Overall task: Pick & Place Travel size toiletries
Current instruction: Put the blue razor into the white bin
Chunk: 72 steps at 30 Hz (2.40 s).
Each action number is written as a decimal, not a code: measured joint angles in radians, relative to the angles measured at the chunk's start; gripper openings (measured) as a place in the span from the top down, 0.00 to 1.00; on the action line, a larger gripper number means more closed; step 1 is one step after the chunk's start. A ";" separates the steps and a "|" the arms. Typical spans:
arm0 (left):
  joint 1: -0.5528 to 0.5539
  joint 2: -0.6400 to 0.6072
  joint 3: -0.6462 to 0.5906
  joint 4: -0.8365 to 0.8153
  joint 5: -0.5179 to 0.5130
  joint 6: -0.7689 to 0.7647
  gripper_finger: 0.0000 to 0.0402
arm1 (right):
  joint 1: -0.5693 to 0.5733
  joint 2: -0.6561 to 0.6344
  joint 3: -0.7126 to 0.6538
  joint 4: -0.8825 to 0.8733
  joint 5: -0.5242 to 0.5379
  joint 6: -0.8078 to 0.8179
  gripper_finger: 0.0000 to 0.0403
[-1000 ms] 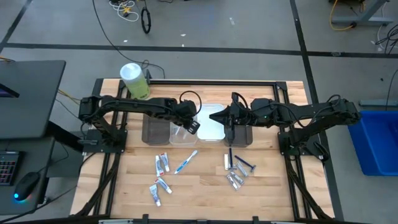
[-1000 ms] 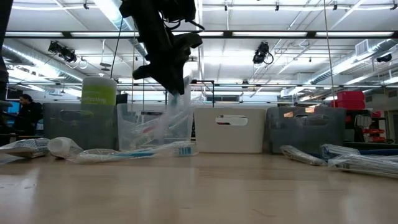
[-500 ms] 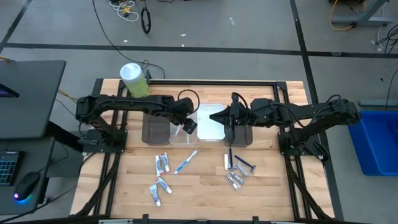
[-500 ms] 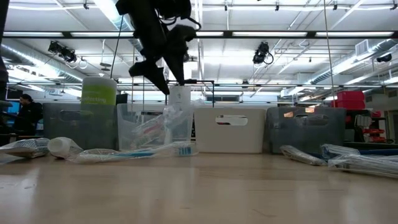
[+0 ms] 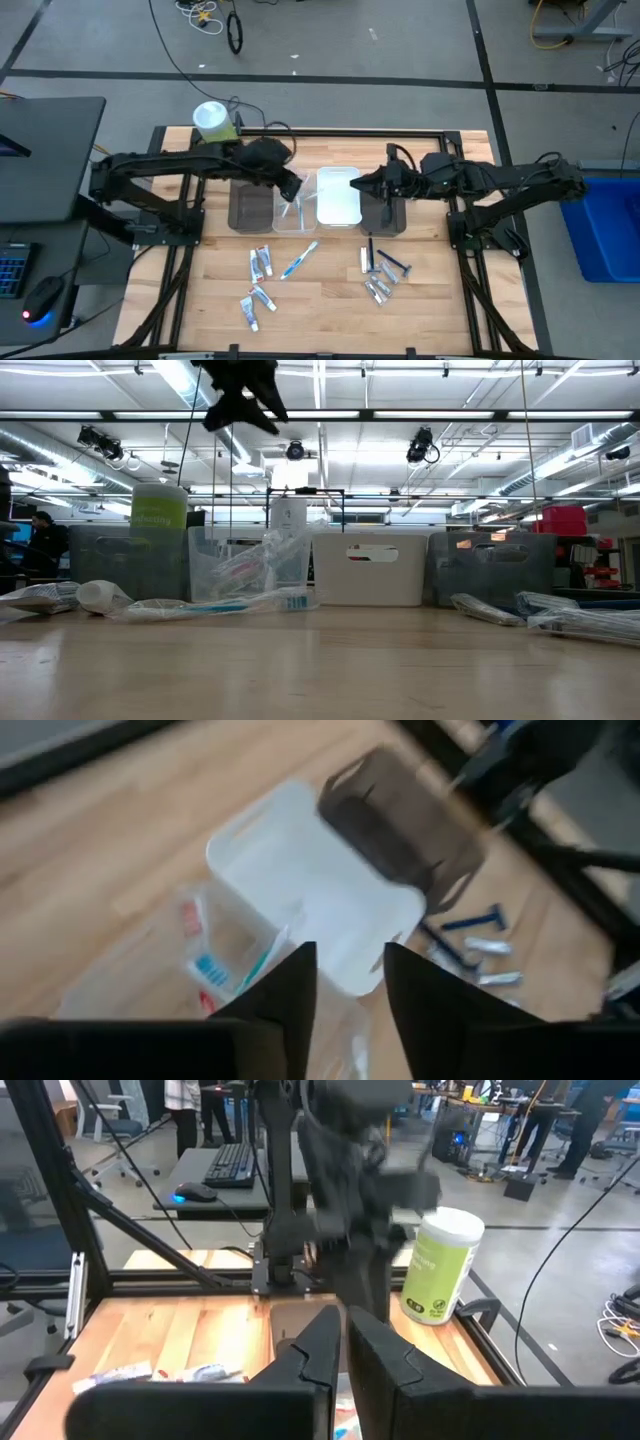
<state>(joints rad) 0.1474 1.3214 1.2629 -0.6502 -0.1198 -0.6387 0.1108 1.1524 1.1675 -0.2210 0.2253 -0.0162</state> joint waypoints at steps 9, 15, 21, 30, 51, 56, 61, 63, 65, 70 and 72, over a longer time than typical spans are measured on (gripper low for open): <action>-0.003 -0.120 0.001 0.125 -0.002 0.111 0.89 | 0.000 -0.099 0.000 -0.107 0.000 -0.013 0.93; -0.036 -0.166 0.001 0.208 -0.031 0.223 0.98 | 0.000 -0.163 0.000 -0.155 0.000 -0.009 0.94; -0.080 -0.179 0.000 0.278 -0.052 0.280 0.98 | 0.006 -0.213 0.000 -0.249 -0.025 0.037 0.94; -0.181 -0.179 0.000 0.318 -0.086 0.356 0.97 | 0.066 -0.211 -0.069 -0.316 -0.127 0.129 0.94; -0.227 -0.179 0.000 0.320 -0.158 0.366 0.97 | 0.306 -0.210 -0.400 -0.314 -0.126 0.352 0.97; -0.227 -0.179 0.000 0.320 -0.165 0.383 0.95 | 0.362 -0.170 -0.435 -0.321 -0.132 0.407 0.97; -0.227 -0.178 0.000 0.320 -0.180 0.390 0.95 | 0.393 -0.108 -0.435 -0.319 -0.155 0.450 0.95; -0.227 -0.178 0.000 0.320 -0.184 0.395 0.95 | 0.397 -0.087 -0.435 -0.323 -0.183 0.483 0.92; -0.227 -0.178 0.000 0.320 -0.191 0.395 0.95 | 0.397 -0.065 -0.435 -0.332 -0.202 0.519 0.88; -0.227 -0.178 0.000 0.320 -0.206 0.396 0.94 | 0.397 -0.015 -0.435 -0.365 -0.203 0.603 0.71; -0.227 -0.178 0.000 0.320 -0.206 0.396 0.94 | 0.396 0.002 -0.435 -0.373 -0.213 0.636 0.63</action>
<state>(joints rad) -0.0792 1.1431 1.2629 -0.3302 -0.3260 -0.2428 0.5065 1.1543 0.7326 -0.5940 0.0120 0.6195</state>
